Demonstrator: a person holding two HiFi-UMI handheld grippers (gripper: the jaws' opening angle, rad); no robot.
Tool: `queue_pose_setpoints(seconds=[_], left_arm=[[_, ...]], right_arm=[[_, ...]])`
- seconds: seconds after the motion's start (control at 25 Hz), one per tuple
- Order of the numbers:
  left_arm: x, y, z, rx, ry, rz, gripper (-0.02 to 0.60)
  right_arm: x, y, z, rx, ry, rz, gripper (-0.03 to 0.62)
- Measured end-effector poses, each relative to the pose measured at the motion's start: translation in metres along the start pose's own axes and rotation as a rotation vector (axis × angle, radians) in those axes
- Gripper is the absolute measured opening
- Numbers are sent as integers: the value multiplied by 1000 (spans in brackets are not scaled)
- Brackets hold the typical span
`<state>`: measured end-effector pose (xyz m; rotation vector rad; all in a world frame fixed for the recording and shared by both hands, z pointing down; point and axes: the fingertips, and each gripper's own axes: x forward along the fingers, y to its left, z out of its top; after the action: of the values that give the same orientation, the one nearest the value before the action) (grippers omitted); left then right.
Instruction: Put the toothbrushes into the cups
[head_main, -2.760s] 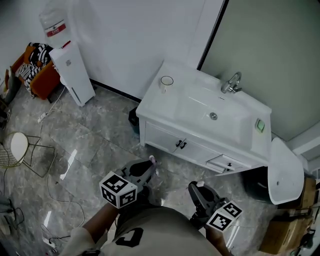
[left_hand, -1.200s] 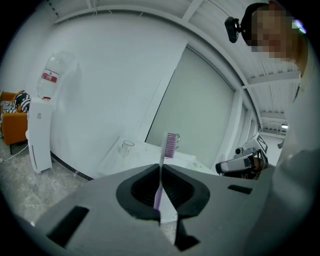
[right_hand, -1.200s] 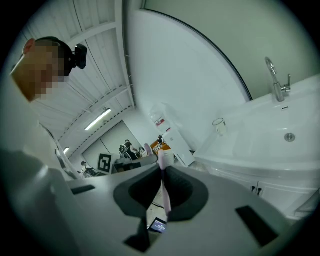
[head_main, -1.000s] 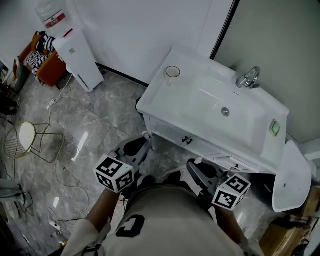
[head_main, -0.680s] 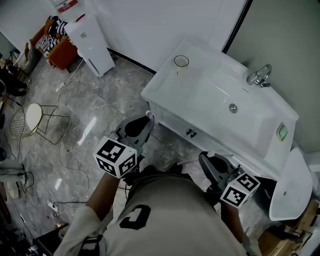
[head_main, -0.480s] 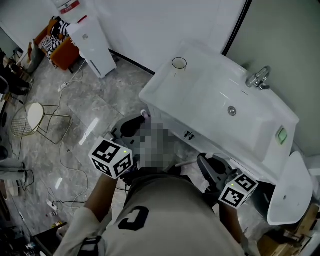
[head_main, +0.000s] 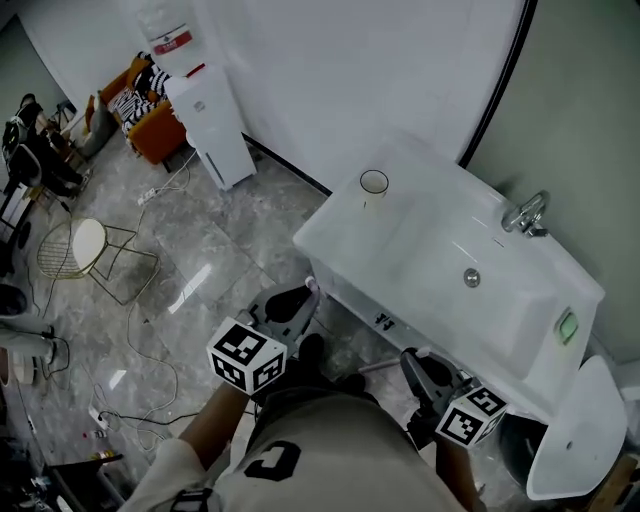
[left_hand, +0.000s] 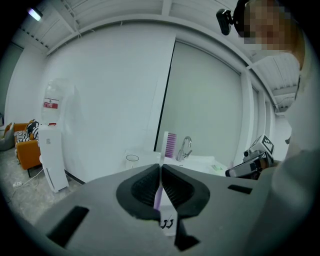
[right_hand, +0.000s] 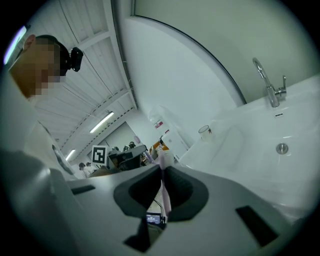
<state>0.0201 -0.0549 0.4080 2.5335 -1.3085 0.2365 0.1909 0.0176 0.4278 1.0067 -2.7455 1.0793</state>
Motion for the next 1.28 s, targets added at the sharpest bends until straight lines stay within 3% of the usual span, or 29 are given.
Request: queue_pose_setpoints(seconds=[0.56,1.04,1.28], left_arm=[[27,84,15,-25,-11,-78,28],[71,163,36,-98,-40,-140,27],[86,183,29,-106,5,-205,28]], right_arm=[[80,-2,27,-24,10,-91,31],[156,-11,68,-56,30,-147,31],[193,-15,80,-85,33,-191,31]])
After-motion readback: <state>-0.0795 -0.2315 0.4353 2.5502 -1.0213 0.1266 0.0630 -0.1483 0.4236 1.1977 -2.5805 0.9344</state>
